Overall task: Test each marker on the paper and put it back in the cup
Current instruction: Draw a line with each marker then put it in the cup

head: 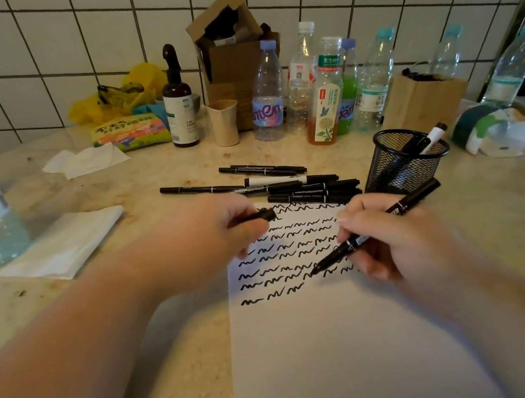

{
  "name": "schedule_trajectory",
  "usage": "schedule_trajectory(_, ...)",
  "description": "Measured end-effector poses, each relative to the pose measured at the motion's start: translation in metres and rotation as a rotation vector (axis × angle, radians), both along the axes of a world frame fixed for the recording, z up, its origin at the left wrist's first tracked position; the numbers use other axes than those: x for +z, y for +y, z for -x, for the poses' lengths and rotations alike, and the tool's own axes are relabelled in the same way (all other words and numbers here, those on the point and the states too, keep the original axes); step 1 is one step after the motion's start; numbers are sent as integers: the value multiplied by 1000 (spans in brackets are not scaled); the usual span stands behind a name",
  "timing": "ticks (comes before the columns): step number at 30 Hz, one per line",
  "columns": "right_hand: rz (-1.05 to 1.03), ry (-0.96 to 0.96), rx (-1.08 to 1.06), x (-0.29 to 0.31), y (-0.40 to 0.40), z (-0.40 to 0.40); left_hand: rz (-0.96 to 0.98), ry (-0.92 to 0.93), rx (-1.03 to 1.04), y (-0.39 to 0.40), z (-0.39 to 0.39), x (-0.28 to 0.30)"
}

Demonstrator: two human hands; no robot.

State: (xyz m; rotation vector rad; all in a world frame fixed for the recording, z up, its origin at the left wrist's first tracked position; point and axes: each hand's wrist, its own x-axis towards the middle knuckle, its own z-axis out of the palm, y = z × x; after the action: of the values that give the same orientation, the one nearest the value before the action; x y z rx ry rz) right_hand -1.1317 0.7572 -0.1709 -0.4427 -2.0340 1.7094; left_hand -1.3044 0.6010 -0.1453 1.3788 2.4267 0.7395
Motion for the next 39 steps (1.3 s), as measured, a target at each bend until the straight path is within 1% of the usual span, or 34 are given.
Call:
schedule_trajectory(2,13,-50,-42,-1,-2,-1,91,105,-16,0,-3,-6)
schedule_trajectory(4,52,-98,-57,-1,-3,-2,133,123,-32,-2,-2,-11)
schedule_trajectory(11,121,-139,-32,0,-8,-1,122,148,-34,0,0,-15)
schedule_trajectory(23,85,-178,0,1,-9,-1,124,151,-33,0,1,-16)
schedule_trajectory(27,36,-195,-44,1,-9,-1,115,148,-35,0,0,-15)
schedule_trajectory(31,66,-207,-79,3,-9,-2,112,143,-34,-2,1,-15)
schedule_trajectory(37,30,-235,-149,3,-5,-2,112,150,-28,-2,0,-15)
schedule_trajectory(39,38,-212,-190,3,-3,-2,107,147,-29,-2,-1,-14)
